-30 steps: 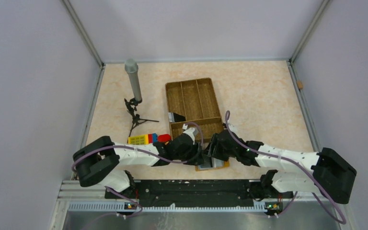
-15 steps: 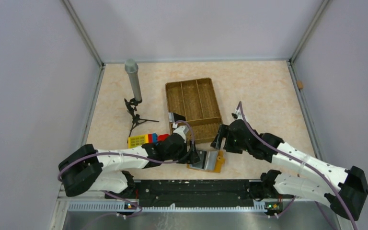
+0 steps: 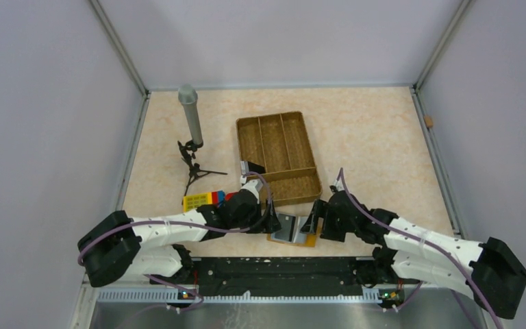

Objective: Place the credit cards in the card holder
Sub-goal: Close the card holder at the corner of the board.

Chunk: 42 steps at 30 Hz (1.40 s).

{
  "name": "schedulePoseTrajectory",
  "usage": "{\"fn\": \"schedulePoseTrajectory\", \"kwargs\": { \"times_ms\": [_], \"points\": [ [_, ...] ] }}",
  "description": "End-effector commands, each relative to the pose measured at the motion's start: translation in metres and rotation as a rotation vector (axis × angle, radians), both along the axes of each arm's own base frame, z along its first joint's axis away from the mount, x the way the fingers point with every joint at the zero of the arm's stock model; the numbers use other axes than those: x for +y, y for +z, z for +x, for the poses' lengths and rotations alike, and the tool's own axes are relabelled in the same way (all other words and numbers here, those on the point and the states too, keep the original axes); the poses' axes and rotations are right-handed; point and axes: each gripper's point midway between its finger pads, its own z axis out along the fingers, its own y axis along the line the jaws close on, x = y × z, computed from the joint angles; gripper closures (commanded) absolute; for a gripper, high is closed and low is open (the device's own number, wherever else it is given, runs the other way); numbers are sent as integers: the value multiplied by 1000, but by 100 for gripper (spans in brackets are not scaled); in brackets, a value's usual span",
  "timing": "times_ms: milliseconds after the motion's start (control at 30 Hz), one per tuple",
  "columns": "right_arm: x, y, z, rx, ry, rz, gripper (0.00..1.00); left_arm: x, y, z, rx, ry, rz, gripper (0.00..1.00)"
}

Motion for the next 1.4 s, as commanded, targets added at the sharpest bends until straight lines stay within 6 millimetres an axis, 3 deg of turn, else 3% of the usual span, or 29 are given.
{"fn": "schedulePoseTrajectory", "kwargs": {
  "times_ms": [0, 100, 233, 333, 400, 600, 733, 833, 1033, 1200, 1367],
  "points": [
    [25, 9, 8, -7, -17, 143, 20, -1, -2, -1, 23, 9, -34, 12],
    [20, -3, 9, 4, -45, 108, 33, 1, -4, 0, 31, 24, -39, 12],
    [4, -20, 8, 23, -88, 21, 71, 5, -8, 0, 43, 40, -49, 11],
    [-4, -31, 6, 34, -106, -13, 92, 4, -9, 0, 51, 46, -57, 11],
    [-7, -38, 3, 45, -112, -23, 100, 2, -8, -1, 57, 42, -68, 11],
    [-13, -54, -2, 80, -121, -60, 100, -7, -10, -8, 99, 13, -113, 11],
    [-8, -53, 0, 73, -109, -43, 100, -22, 2, -11, 93, -41, -200, 14],
    [1, -49, 2, 58, -87, -12, 100, -31, 19, -9, 59, -69, -252, 19],
    [34, -38, 7, 32, -23, 54, 99, -34, 48, -6, -39, -97, -287, 18],
    [60, -29, 13, 20, 19, 100, 93, -36, 57, -9, -66, -121, -310, 18],
    [60, -26, 16, 10, 10, 82, 73, -42, 60, -11, -77, -142, -329, 17]
  ]
}}
